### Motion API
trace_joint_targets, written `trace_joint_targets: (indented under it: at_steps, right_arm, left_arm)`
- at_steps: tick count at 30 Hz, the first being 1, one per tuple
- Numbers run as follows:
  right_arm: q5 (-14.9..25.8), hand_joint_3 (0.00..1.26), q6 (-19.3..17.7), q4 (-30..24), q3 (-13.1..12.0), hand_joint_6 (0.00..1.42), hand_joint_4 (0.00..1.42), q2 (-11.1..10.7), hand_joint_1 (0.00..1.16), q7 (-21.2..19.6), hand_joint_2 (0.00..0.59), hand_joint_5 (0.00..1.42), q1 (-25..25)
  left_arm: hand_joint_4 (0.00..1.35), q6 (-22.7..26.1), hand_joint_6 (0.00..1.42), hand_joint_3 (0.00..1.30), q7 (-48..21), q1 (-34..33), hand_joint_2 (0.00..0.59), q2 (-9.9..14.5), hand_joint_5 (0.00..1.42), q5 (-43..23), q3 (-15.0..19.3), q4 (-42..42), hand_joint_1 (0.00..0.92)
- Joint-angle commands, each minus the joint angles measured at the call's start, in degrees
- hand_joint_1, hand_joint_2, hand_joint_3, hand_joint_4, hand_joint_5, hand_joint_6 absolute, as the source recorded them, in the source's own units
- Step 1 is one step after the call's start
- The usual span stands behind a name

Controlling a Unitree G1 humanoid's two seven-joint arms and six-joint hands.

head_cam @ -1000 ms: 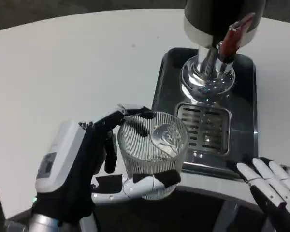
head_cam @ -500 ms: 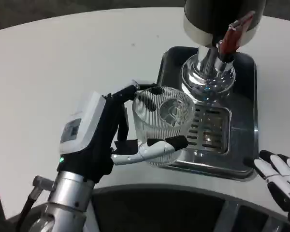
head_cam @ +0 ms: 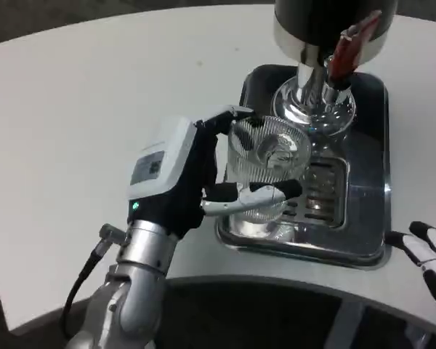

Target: Grasp the cup under the faucet to collect the drink, then remove the cup.

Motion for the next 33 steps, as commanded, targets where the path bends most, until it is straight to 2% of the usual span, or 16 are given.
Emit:
trace_joint_targets:
  at_steps: [1, 12, 26, 33]
  right_arm:
    - [1.43, 0.09, -0.93, -0.87, -1.43, 0.00, 0.00, -0.06, 0.42, 0.08, 0.485, 0.00, 1.41]
    - [2.76, 0.09, -0.01, -0.87, -2.80, 0.00, 0.00, -0.94, 0.41, 0.76, 0.485, 0.00, 1.00]
    - [2.69, 0.10, 1.93, -0.87, -2.36, 0.00, 0.00, -1.83, 0.41, 1.69, 0.478, 0.00, 0.01]
    - [2.58, 0.10, 2.30, -0.87, -2.27, 0.00, 0.00, -2.00, 0.40, 1.79, 0.476, 0.00, 0.17]
  left_arm:
    - [1.06, -1.11, 1.42, 0.95, 2.97, -3.12, 0.046, -0.56, 1.26, 0.92, -2.56, 2.05, 0.554]
    - [1.06, -1.72, 1.42, 0.95, 5.26, -7.11, 0.046, 0.16, 1.26, 2.99, -7.46, 8.29, 0.554]
    - [1.04, -1.60, 1.42, 0.94, 9.19, -10.07, 0.050, 0.70, 1.24, 3.09, -8.97, 13.76, 0.544]
    - [0.98, -1.65, 1.42, 0.90, 9.92, -10.78, 0.061, 0.88, 1.21, 2.78, -9.86, 15.34, 0.542]
